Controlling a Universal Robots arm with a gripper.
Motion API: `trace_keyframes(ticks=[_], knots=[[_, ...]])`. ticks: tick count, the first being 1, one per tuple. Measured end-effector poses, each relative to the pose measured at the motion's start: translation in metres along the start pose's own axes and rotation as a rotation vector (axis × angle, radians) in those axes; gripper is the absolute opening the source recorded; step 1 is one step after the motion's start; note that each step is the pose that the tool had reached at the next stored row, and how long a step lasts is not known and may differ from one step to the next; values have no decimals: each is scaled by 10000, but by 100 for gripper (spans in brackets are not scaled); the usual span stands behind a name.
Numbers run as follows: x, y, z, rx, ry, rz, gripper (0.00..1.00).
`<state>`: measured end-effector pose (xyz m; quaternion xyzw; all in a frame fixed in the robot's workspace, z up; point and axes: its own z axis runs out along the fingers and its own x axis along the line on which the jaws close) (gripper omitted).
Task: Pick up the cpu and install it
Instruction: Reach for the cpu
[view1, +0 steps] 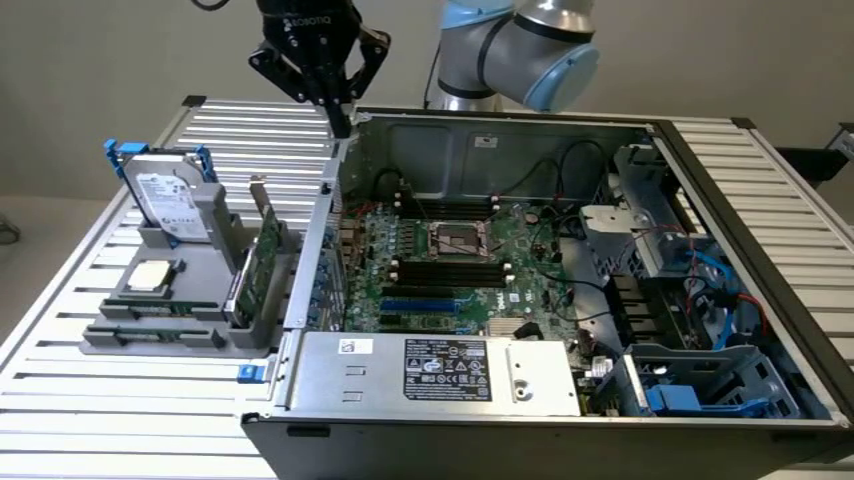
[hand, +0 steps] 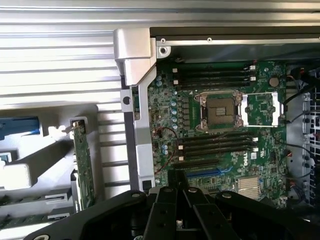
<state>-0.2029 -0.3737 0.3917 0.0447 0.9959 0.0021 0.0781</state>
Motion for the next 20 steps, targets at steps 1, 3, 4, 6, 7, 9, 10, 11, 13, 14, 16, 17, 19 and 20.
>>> trace_keyframes(ticks=[1, 3, 4, 6, 7, 9, 10, 11, 13, 14, 16, 17, 19, 20], knots=[[1, 0, 0, 10, 61, 59, 11], [3, 0, 0, 36, 225, 172, 11], [4, 0, -1, 50, 318, 223, 11], [6, -1, -1, 83, 525, 316, 11], [7, -1, -1, 98, 636, 357, 11], [9, -1, -2, 136, 868, 439, 11], [10, -1, -2, 153, 983, 480, 11], [12, -1, -2, 170, 1096, 520, 11], [15, -2, -2, 202, 1312, 590, 11], [20, -2, -2, 211, 1375, 611, 11], [22, -2, -3, 212, 1377, 613, 11], [22, -2, -2, 212, 1377, 613, 11], [34, -3, -4, 212, 1378, 613, 11], [72, -5, -10, 214, 1388, 612, 11]])
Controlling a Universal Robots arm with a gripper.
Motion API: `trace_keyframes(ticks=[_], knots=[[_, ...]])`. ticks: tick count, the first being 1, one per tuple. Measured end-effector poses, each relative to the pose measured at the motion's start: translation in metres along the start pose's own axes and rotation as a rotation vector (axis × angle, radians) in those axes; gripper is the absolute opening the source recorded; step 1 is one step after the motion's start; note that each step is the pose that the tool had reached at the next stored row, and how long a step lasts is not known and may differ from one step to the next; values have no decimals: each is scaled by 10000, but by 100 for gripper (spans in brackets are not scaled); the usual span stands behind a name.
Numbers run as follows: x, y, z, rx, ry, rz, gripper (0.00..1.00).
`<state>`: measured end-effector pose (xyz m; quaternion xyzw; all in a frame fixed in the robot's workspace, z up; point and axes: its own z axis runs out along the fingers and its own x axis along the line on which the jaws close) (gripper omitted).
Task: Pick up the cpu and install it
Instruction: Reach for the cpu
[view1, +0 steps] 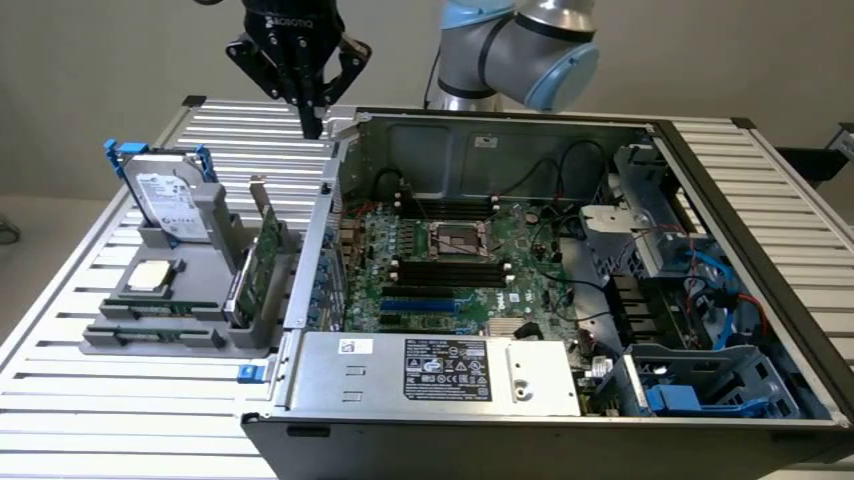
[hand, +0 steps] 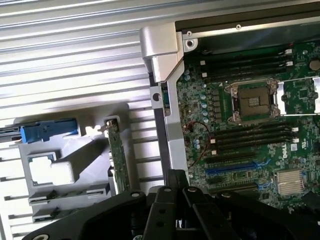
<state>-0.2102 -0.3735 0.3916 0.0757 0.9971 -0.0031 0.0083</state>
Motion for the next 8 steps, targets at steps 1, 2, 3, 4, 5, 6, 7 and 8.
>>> trace_keyframes(ticks=[1, 2, 3, 4, 5, 6, 7, 8], knots=[[46, -4, -1, 0, 0, 0, 11], [91, -8, -2, 0, 0, 0, 11], [136, -12, -2, 0, 1, 0, 11], [181, -17, -3, 0, 0, 0, 11], [226, -22, -4, 0, 0, 1, 11], [271, -26, -4, -1, 0, 0, 11], [317, -31, -5, 0, 1, 1, 11], [364, -36, -6, 0, 1, 0, 11]])
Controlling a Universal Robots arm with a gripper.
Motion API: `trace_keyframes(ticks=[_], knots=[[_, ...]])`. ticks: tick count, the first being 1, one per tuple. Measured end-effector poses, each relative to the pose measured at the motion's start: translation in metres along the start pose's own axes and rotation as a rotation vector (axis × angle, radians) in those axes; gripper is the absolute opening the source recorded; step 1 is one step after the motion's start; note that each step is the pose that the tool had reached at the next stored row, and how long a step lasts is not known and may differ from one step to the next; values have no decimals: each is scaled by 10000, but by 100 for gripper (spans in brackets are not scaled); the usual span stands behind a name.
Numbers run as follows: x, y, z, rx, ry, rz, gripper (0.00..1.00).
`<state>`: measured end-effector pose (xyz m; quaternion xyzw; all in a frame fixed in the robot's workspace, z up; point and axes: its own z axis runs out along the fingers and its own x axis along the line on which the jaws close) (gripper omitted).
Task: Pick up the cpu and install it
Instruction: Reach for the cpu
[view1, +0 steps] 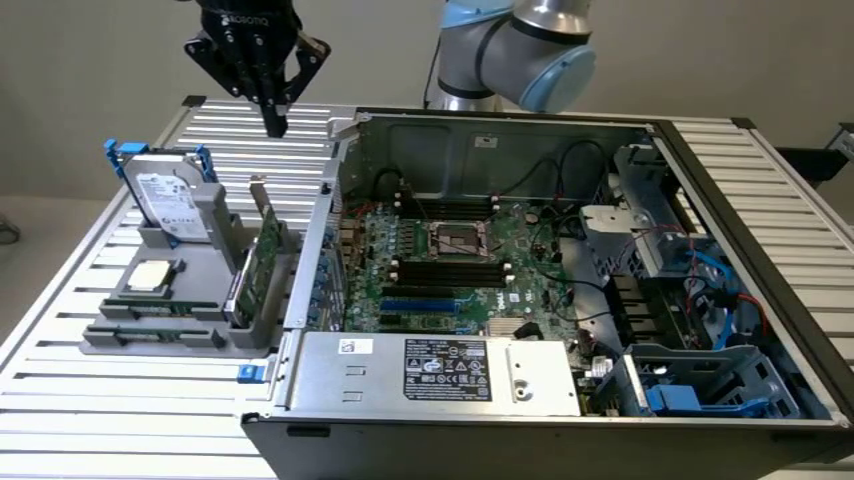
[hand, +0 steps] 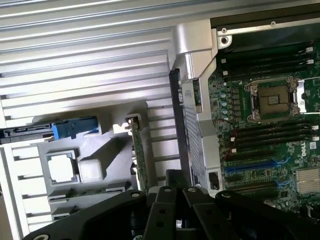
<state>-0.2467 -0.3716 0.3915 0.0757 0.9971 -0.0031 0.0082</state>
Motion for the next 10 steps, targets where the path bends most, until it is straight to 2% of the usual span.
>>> trace_keyframes(ticks=[10], knots=[[451, -61, 7, 0, 0, 0, 11]])
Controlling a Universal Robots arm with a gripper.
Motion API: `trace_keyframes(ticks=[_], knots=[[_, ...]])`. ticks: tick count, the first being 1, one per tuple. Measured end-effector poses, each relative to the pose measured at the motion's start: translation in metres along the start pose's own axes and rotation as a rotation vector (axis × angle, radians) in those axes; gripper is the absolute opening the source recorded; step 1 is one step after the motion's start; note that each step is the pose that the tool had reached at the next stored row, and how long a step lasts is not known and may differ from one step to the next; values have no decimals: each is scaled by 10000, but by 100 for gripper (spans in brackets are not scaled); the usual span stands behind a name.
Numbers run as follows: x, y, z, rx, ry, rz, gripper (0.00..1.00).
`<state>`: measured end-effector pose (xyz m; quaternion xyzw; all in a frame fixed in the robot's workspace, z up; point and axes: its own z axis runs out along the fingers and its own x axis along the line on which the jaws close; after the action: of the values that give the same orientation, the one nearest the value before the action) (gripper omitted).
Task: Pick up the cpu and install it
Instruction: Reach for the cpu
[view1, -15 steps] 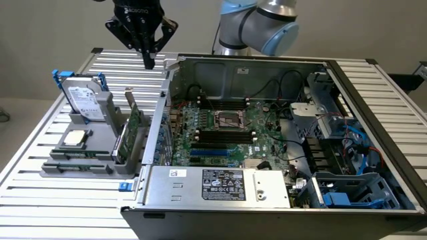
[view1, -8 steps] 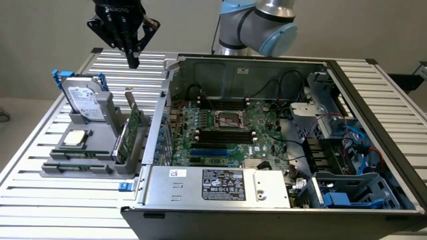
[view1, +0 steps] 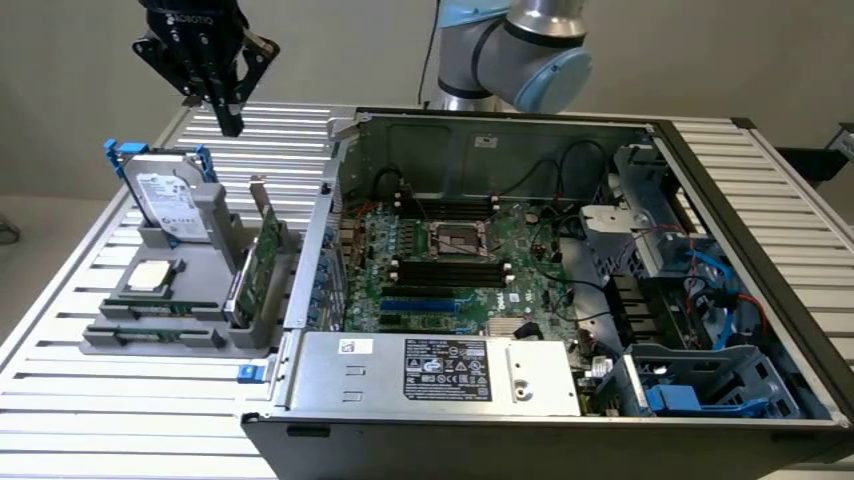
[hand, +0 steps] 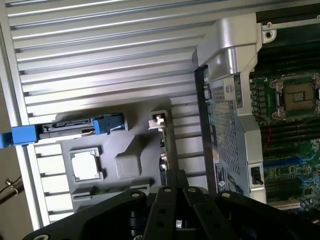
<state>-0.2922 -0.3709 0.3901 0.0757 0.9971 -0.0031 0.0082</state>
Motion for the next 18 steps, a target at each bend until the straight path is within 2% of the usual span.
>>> trace_keyframes(ticks=[18], knots=[[809, -123, 39, -1, 0, 1, 11]])
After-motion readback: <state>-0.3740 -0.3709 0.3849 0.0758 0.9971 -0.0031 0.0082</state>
